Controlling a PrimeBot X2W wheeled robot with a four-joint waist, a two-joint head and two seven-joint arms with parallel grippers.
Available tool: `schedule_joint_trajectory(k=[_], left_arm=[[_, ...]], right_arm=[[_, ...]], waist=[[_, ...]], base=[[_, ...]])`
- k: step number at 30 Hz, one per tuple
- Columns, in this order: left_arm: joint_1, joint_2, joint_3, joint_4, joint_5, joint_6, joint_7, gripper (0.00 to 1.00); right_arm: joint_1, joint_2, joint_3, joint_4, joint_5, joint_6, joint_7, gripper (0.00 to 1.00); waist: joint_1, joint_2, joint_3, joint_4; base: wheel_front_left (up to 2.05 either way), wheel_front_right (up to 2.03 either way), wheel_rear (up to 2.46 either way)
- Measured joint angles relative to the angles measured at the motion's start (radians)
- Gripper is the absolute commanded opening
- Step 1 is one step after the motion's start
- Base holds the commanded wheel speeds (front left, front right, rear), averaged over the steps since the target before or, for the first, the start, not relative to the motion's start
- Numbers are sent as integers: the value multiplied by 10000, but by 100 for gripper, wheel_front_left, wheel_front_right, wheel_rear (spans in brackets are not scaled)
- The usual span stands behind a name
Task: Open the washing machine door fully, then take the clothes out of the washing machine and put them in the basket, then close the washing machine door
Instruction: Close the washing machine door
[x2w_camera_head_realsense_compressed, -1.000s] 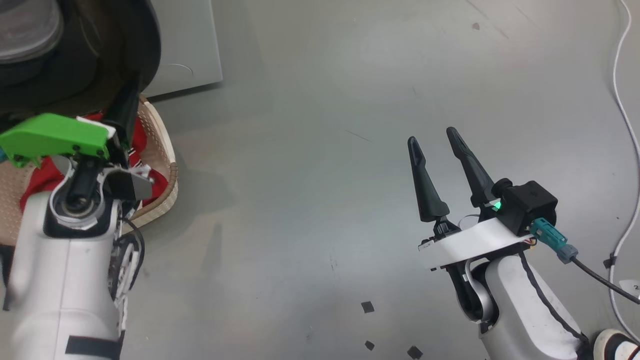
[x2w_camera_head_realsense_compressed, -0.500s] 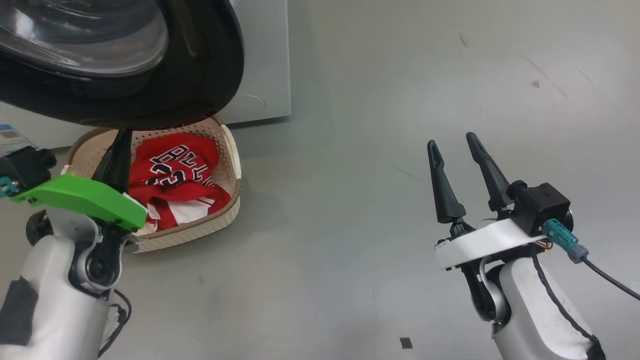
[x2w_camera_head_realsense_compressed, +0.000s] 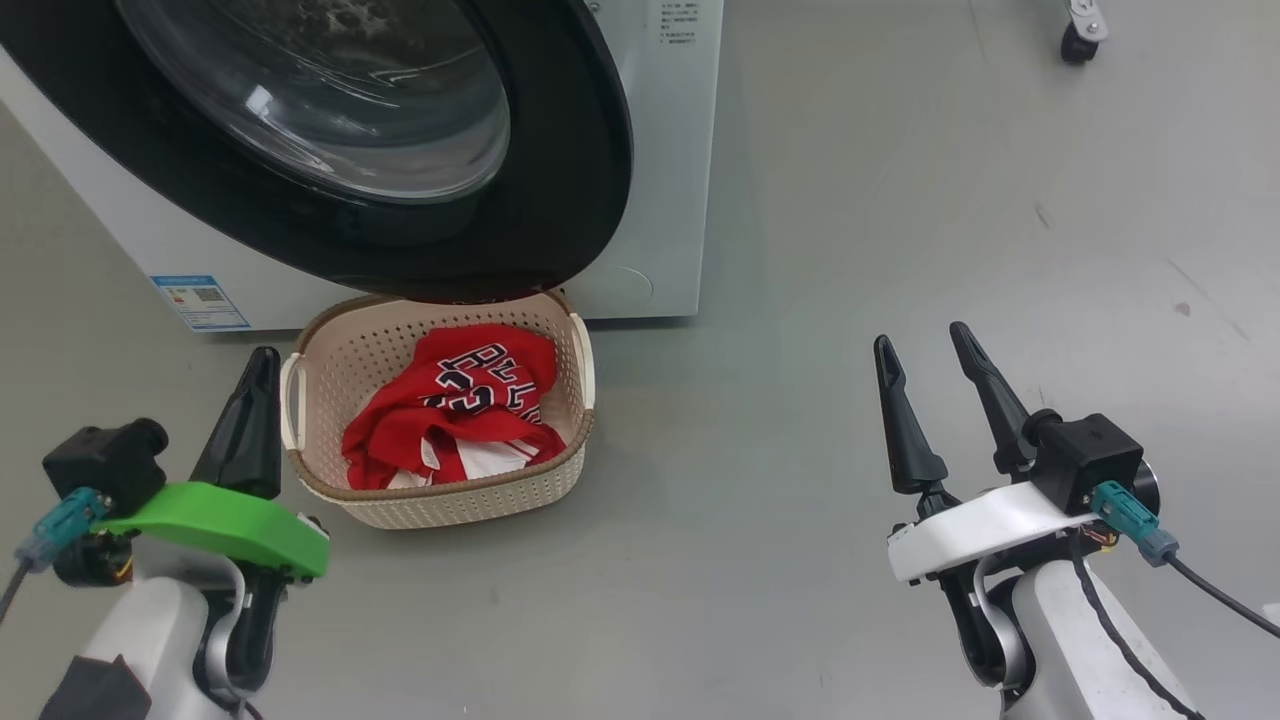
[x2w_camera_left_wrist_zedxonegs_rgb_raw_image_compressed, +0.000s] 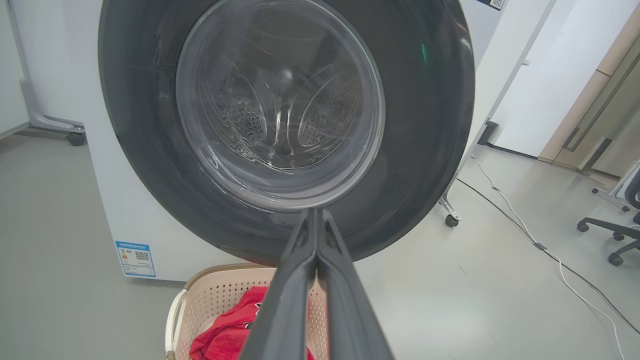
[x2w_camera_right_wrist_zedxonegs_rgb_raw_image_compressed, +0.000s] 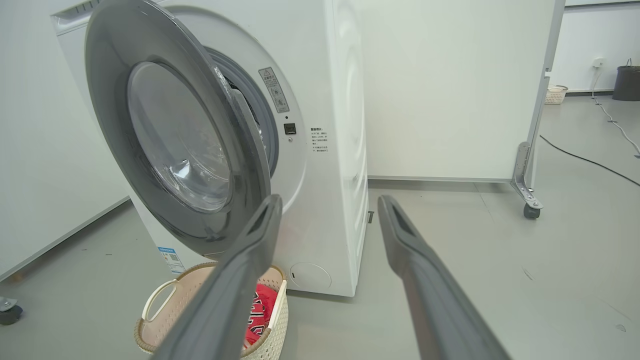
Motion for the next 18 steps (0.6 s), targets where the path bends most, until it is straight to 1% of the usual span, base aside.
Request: schedule_joint_trajectory(k=[5,10,15,16,17,18], left_arm=[[634,-19,36,-211,228,407,-8,0],[1002,-38,2,-449,821,671,-75,0],[1375,-75,48,-792,1070,936,-86,0],[1441,-113,75,-849,1072,972,-86,19],[1501,-150,92,-918,1101,1014,-86,47],[1548,-173,100,-993,1174,1055,-88,100]], right_arm=[[130,0,13,-8,-12,2,0,100],[226,6,-6,-13,-13,2,0,100],[231,19,40,-29,-25,81,0,100],[233,21,42,-36,-25,81,0,100],[238,21,40,-40,-25,82,0,100],[248,23,40,-44,-25,82,0,100]], waist=[[0,0,-378,401],[0,0,-637,693],[0,0,-808,841],[0,0,-823,855],[0,0,-833,865],[0,0,-841,873]], base=[[0,0,0],[0,0,0],[0,0,0],[0,0,0],[0,0,0],[0,0,0]])
